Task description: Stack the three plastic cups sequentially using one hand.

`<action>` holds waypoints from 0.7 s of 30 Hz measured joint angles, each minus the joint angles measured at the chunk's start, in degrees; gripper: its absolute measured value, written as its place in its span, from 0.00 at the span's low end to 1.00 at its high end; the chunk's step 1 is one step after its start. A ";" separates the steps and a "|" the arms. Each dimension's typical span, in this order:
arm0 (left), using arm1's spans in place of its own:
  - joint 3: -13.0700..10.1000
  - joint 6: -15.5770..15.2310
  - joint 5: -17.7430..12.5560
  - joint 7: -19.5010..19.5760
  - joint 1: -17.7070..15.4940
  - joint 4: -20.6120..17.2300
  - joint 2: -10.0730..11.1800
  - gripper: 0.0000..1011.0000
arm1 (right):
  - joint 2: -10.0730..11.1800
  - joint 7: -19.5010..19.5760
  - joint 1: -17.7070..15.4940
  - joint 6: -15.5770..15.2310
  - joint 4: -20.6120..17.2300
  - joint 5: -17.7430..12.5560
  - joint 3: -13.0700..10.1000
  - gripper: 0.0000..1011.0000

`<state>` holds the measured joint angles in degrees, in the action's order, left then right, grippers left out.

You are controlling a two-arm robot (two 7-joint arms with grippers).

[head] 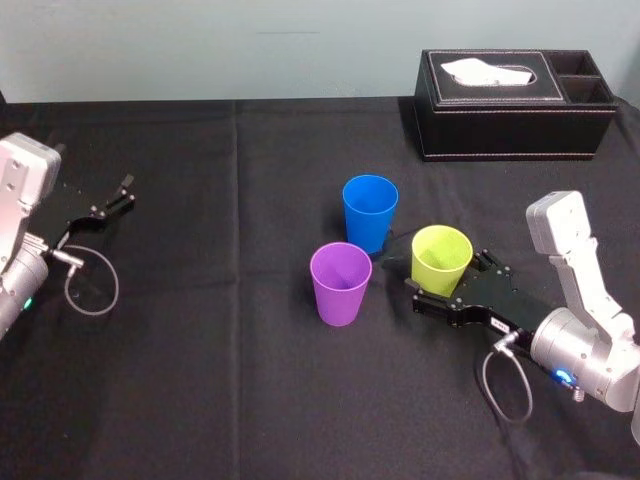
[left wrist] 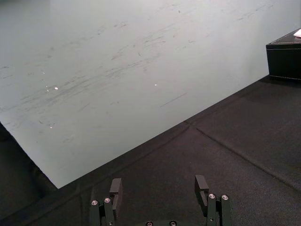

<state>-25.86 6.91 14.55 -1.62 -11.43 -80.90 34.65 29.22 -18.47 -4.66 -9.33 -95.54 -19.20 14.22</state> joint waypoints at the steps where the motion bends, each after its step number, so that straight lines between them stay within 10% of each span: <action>1: 0.00 0.00 0.00 0.00 0.00 0.00 0.00 1.00 | 0.01 0.00 0.00 0.00 -0.01 0.00 0.00 0.99; 21: 0.00 0.00 0.00 0.00 0.00 0.00 0.00 1.00 | 0.20 0.04 -0.09 0.11 -0.21 -0.04 0.02 0.71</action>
<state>-25.86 6.91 14.55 -1.62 -11.43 -80.90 34.65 29.42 -18.42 -4.76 -9.23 -95.75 -19.24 14.24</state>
